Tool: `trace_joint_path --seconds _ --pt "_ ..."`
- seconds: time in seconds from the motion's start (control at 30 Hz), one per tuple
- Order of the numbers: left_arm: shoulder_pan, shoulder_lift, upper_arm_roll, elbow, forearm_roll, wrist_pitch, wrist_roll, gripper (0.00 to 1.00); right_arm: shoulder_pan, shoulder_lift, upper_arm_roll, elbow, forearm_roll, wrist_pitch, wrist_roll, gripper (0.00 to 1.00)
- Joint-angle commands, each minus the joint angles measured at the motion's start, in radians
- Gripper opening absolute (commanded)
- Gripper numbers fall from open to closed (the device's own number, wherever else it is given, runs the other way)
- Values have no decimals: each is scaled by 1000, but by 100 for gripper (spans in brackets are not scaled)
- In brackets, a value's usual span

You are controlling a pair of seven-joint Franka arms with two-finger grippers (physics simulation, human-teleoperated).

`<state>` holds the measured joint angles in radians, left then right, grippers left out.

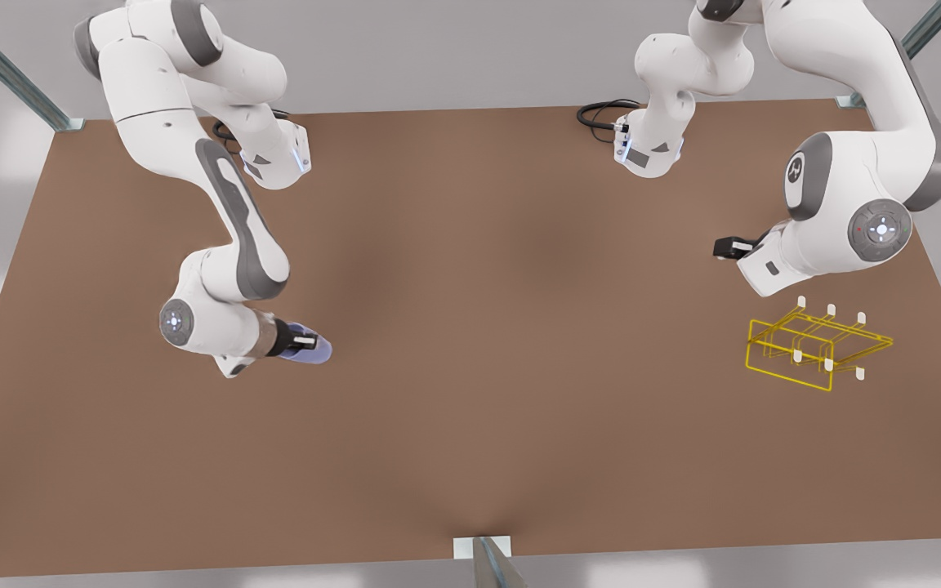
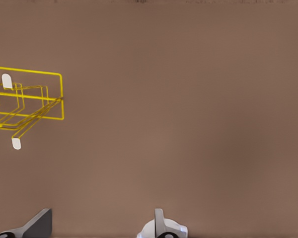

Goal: Place the cup on the cup holder

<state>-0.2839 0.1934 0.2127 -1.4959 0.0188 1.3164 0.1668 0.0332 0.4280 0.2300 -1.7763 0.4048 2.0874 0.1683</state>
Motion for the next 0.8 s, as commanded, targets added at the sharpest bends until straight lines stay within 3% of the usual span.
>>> trace_joint_path --seconds 0.0,0.03,0.1,0.17,0.33,0.37,0.4,0.5,0.77 --pt "0 -3 1 2 0 3 -1 100 57 74 19 129 164 -73 231 21" --pt "0 -2 1 5 1 6 -1 100 80 123 23 199 348 -73 246 21" --pt "0 0 1 3 3 6 -1 100 137 224 61 356 393 -59 410 21" --pt "-1 4 -3 5 1 14 -1 100 171 314 152 445 408 49 488 21" --pt "-1 6 -4 -1 1 9 0 100 438 603 164 822 574 290 593 21" --pt "-1 6 -6 -3 0 6 0 100 453 656 239 857 572 418 582 21" --pt "-1 4 -6 -3 0 3 0 100 501 718 241 931 571 441 579 21" --pt "-3 6 -6 -4 0 -14 -1 100 594 825 239 1017 569 536 482 21" --pt "-3 18 -6 -9 0 -14 -3 100 619 853 206 979 559 559 405 21"
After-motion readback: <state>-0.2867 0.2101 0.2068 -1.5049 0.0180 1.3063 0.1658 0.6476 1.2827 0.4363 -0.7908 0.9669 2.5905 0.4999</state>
